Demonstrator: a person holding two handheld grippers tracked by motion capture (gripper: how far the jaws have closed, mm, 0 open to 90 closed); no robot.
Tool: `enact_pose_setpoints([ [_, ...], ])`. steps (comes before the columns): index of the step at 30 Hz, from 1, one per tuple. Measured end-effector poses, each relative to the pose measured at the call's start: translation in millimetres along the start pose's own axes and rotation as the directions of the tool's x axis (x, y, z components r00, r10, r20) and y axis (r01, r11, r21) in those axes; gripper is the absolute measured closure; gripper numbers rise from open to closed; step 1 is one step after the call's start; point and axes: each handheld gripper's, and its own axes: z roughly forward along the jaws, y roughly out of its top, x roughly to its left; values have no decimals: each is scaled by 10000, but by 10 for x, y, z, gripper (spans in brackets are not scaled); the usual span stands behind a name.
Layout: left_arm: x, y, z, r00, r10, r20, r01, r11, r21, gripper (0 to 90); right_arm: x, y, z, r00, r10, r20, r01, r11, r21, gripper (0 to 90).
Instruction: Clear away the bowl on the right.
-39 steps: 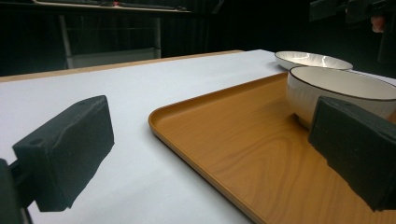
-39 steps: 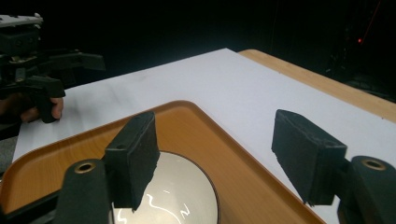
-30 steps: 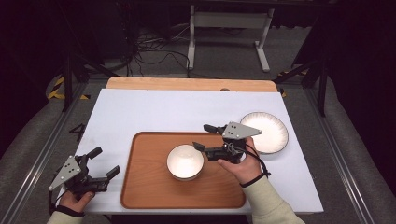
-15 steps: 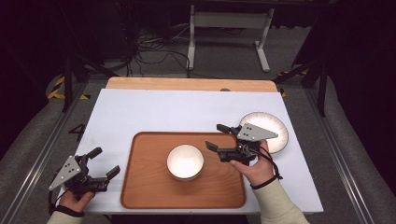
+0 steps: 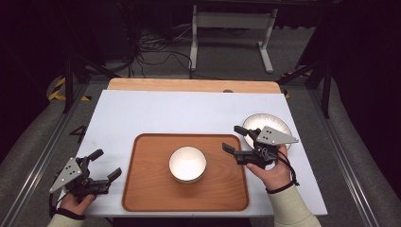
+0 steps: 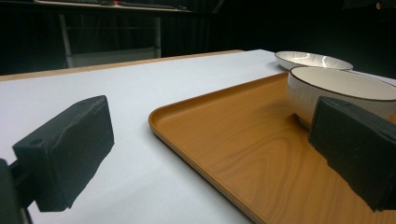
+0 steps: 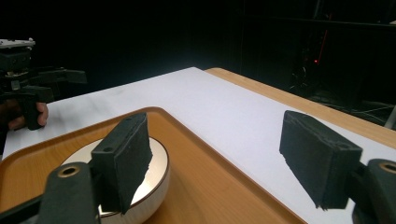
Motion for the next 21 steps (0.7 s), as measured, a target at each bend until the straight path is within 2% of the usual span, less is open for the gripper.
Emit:
enact_pose_setpoints([
  [11,-1,0,1,10000,-5,-2,5,10000,0,8,-134,-30,-278,9986,145,519,-129,9994,-308,241],
  [21,1,1,-1,10000,0,1,0,10000,20,8,-279,-109,-452,9933,357,1098,-324,9990,-323,217],
])
